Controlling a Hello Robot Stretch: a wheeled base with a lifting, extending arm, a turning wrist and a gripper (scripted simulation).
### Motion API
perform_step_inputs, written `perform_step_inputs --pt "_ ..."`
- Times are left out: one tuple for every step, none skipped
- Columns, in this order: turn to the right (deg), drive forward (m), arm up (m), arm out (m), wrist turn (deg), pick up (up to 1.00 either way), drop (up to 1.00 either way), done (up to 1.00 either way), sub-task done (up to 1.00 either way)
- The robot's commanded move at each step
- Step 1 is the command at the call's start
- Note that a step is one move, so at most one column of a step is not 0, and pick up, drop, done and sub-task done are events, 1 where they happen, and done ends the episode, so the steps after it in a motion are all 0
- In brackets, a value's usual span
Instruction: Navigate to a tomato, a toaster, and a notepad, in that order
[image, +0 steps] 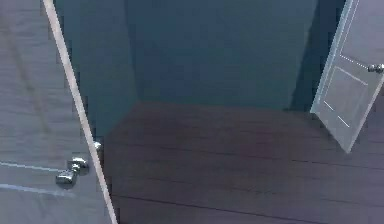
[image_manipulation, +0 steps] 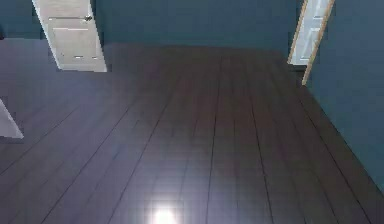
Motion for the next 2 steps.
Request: perform_step_inputs --pt "-45.0 0.0 0.0 0.0 0.0 0.0 0.0 0.0 0.0" --pt "-36.0 0.0 0.0 0.0 0.0 0.0 0.0 0.0 0.0"
